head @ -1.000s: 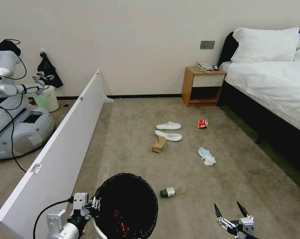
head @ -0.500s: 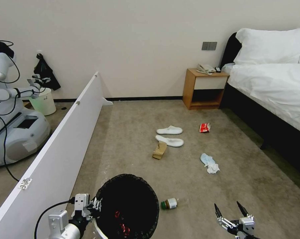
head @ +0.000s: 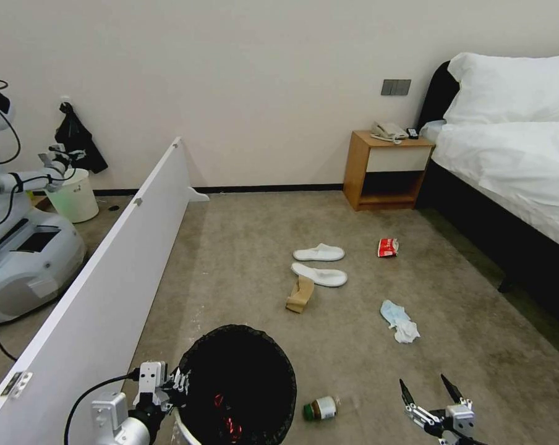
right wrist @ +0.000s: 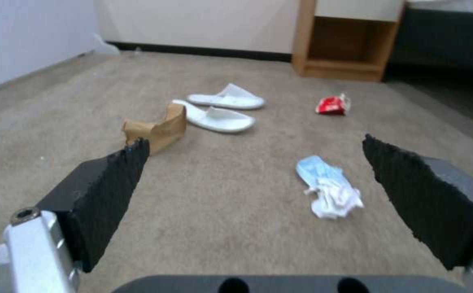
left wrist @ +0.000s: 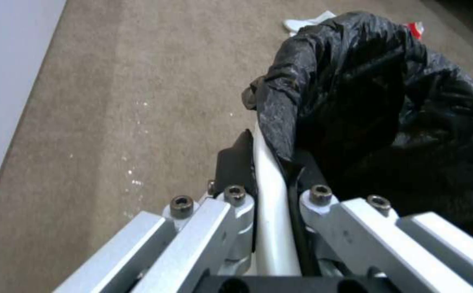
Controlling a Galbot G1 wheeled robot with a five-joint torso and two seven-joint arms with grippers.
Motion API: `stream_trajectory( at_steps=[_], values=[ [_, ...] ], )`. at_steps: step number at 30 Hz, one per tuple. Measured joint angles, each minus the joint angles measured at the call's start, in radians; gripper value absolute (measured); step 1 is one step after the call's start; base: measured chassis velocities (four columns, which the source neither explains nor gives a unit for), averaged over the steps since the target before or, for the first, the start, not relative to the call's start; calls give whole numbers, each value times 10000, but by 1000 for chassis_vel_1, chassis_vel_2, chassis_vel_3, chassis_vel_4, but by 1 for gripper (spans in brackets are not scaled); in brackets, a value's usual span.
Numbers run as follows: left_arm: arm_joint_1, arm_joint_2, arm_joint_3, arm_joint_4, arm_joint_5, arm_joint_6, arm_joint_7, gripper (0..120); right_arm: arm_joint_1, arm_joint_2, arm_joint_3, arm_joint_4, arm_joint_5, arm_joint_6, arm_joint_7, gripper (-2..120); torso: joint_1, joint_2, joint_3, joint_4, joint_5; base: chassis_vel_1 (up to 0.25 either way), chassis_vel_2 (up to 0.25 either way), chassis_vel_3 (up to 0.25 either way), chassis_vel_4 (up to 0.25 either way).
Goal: Pick up the trash bin, then pick up the garbage from the floor and place it into the trash bin.
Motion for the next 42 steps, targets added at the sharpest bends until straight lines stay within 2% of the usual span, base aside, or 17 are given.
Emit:
stream_trajectory(
  at_steps=[2, 4, 5, 8, 9, 11, 12, 13, 14, 15, 16, 17, 18, 24, 30, 39, 42],
  values=[
    [14, -11, -1, -4, 17, -1, 0, 4, 151, -229, 99, -380, -298, 126, -568, 100, 0, 0, 1, 0, 0, -119, 143, 117, -120],
    [41, -29, 3, -32, 63, -5, 0, 4, 536, -921, 282, -1210, -839, 550, -1568, 100, 1, 0, 2, 1, -1, -102, 65, 93, -88],
    [41, -29, 3, -32, 63, -5, 0, 4, 536, -921, 282, -1210, -839, 550, -1568, 100, 1, 0, 2, 1, -1, -85, 41, 73, -56],
    [118, -91, 3, -67, 129, -4, 0, 4, 1030, -2128, 503, -2258, -1092, 689, -3405, 100, 0, 0, -1, 1, -8, -18, 14, 4, -8],
    [118, -91, 3, -67, 129, -4, 0, 4, 1030, -2128, 503, -2258, -1092, 689, -3405, 100, 0, 0, -1, 1, -8, 0, 0, 0, 0],
    [174, -145, -6, -95, 184, -4, 0, 4, 1492, -2645, 556, -2949, -639, 628, -5332, 100, 0, 1, -1, -3, 4, 0, 0, 0, 0],
    [174, -145, -6, -95, 184, -4, 0, 4, 1492, -2645, 556, -2949, -639, 628, -5332, 100, 0, 1, -1, -3, 4, 0, 0, 0, 0],
    [198, -175, -12, -110, 224, -4, 0, 4, 1814, -2799, 600, -3304, -604, 630, -6412, 100, 0, 0, -2, -3, 1, 0, 0, 0, 0],
    [198, -175, -12, -110, 224, -4, 0, 4, 1814, -2799, 600, -3304, -604, 630, -6412, 100, 0, 0, -2, -3, 1, 0, 0, 0, 0],
    [234, -222, -27, -130, 267, -4, -2, 4, 2254, -2923, 646, -3806, -606, 583, -7773, 100, 0, 0, -1, 0, -7, 0, 0, 0, 0],
    [286, -295, -54, -186, 331, -4, -3, 4, 2996, -2965, 627, -4684, -596, 273, -9879, 100, 1, 0, 0, -2, 4, 0, 0, 0, 0],
    [286, -295, -54, -186, 331, -4, -3, 4, 2996, -2965, 627, -4684, -596, 273, -9879, 100, 1, 0, 0, -2, 4, 0, 0, 0, 0],
    [326, -349, -67, -227, 390, -5, -5, 4, 3461, -2965, 529, -5151, -819, 274, -10593, 100, 0, 0, 0, -3, 4, 0, 0, 0, 0],
    [496, -501, -105, -340, 608, -10, -5, 4, 4967, -2746, -58, -6311, -2004, 728, -11203, 100, 0, 0, 0, -1, 0, 0, 0, 0, 0],
    [704, -761, -189, -551, 894, -21, -16, 4, 6949, -1807, -1298, -7949, -2912, 1094, -11112, 100, 0, 0, 1, 0, -5, 0, 0, 0, 0],
    [822, -1082, -215, -685, 1110, -15, -44, 4, 8683, -635, -2261, -9447, -4958, 1216, -11146, 100, 1, 0, 1, 0, -2, 0, 0, 0, 0],
    [827, -1126, -220, -692, 1138, -14, -46, 4, 8977, -551, -2421, -9627, -5259, 1216, -11189, 100, 1, 0, 1, 3, -6, 0, 0, 0, 0]
  ],
)
